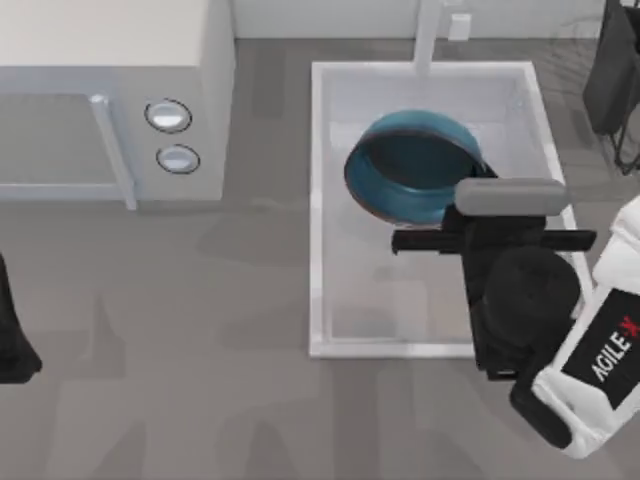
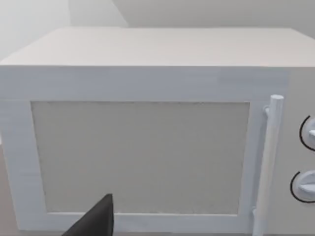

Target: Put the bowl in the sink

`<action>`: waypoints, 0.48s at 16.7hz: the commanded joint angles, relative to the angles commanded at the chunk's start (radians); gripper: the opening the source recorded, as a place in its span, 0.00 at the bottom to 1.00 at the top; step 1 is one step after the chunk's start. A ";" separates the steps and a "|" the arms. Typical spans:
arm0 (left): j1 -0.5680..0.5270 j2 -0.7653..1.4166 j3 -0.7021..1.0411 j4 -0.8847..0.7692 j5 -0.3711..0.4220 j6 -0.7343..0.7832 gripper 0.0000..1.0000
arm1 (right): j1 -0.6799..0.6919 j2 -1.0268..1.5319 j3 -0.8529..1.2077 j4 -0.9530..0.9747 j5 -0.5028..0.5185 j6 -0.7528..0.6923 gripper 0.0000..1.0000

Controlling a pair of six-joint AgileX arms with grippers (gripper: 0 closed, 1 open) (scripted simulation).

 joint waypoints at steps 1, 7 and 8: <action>0.000 0.000 0.000 0.000 0.000 0.000 1.00 | -0.001 0.028 -0.005 0.030 -0.001 0.000 0.00; 0.000 0.000 0.000 0.000 0.000 0.000 1.00 | -0.001 0.055 -0.009 0.060 -0.001 0.001 0.00; 0.000 0.000 0.000 0.000 0.000 0.000 1.00 | -0.001 0.055 -0.009 0.060 -0.001 0.001 0.08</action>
